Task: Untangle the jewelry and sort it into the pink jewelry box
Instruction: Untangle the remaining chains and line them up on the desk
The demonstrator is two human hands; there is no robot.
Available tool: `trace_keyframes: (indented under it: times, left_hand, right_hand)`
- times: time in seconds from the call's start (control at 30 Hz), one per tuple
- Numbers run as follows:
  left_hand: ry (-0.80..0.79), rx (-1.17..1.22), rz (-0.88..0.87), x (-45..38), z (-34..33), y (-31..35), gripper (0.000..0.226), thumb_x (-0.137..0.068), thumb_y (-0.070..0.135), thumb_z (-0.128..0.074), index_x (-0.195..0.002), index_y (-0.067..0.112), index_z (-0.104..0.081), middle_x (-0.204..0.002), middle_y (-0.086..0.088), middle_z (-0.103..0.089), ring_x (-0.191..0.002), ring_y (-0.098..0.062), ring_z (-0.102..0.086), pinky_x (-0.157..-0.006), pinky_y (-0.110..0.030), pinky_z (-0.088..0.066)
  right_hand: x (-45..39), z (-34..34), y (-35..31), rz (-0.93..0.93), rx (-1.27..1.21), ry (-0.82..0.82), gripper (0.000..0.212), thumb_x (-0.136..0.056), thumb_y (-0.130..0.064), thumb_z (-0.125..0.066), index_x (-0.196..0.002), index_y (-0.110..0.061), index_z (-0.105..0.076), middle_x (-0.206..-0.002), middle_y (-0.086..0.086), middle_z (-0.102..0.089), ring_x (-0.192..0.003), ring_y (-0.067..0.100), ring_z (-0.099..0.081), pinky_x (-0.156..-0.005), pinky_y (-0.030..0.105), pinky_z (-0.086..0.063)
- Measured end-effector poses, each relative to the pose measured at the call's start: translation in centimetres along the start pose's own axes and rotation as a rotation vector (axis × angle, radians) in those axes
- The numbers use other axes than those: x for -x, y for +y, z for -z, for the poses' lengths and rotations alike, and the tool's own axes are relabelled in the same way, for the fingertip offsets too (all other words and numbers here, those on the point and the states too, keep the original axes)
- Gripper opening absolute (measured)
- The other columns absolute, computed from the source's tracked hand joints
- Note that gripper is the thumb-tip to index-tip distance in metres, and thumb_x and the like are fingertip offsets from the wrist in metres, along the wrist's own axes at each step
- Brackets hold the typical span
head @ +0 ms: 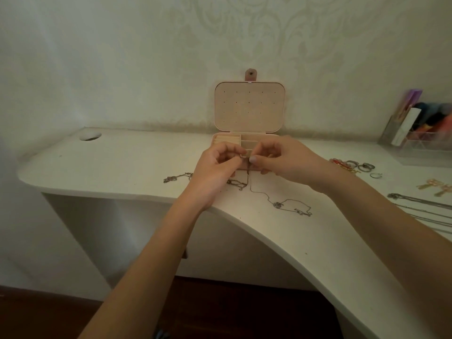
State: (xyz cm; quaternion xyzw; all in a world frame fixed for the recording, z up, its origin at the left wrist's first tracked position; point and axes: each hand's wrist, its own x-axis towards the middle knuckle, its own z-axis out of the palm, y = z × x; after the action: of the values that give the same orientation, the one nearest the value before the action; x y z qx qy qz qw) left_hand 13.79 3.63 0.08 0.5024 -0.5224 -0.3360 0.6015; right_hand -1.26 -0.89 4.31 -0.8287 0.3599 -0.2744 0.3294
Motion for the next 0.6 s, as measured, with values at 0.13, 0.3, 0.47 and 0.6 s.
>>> trace_keyframes:
  times: [0.13, 0.3, 0.47, 0.6]
  left_hand:
    - [0.003, -0.029, -0.011, 0.00, -0.02, 0.09, 0.025, -0.086, -0.003, -0.053, -0.084, 0.019, -0.066, -0.076, -0.007, -0.057, -0.057, -0.005, -0.047, -0.056, -0.015, -0.039]
    - [-0.011, -0.031, 0.002, 0.13, -0.15, 0.15, 0.026, -0.086, -0.003, -0.053, -0.085, 0.019, -0.066, -0.077, -0.008, -0.060, -0.055, -0.003, -0.049, -0.056, -0.015, -0.039]
    - [-0.016, -0.042, -0.025, 0.41, -0.33, 0.53, 0.028, -0.086, -0.006, -0.051, -0.083, 0.019, -0.064, -0.068, 0.003, -0.057, -0.050, 0.006, -0.051, -0.054, -0.007, -0.038]
    - [-0.007, -0.070, -0.034, 0.34, -0.37, 0.45, 0.017, -0.087, 0.004, -0.058, -0.080, 0.018, -0.065, -0.064, 0.013, -0.059, -0.055, 0.006, -0.051, -0.056, -0.008, -0.038]
  right_hand:
    - [-0.18, 0.17, 0.19, -0.065, -0.079, 0.002, 0.011, -0.092, -0.015, -0.060, -0.081, -0.014, -0.061, -0.076, -0.001, -0.065, -0.053, -0.007, -0.057, -0.048, 0.005, -0.039]
    - [-0.32, -0.35, 0.23, -0.145, -0.160, 0.020, 0.011, -0.093, -0.021, -0.058, -0.084, -0.015, -0.062, -0.078, 0.000, -0.067, -0.062, 0.003, -0.061, -0.056, 0.015, -0.042]
    - [-0.06, -0.59, -0.02, -0.186, -0.250, 0.021, 0.013, -0.094, -0.016, -0.056, -0.083, -0.011, -0.062, -0.081, 0.004, -0.066, -0.060, 0.005, -0.060, -0.058, 0.019, -0.042]
    - [-0.10, -0.36, -0.26, -0.202, -0.248, -0.004, 0.017, -0.095, -0.016, -0.053, -0.081, -0.014, -0.063, -0.078, 0.001, -0.064, -0.059, 0.006, -0.059, -0.058, 0.020, -0.043]
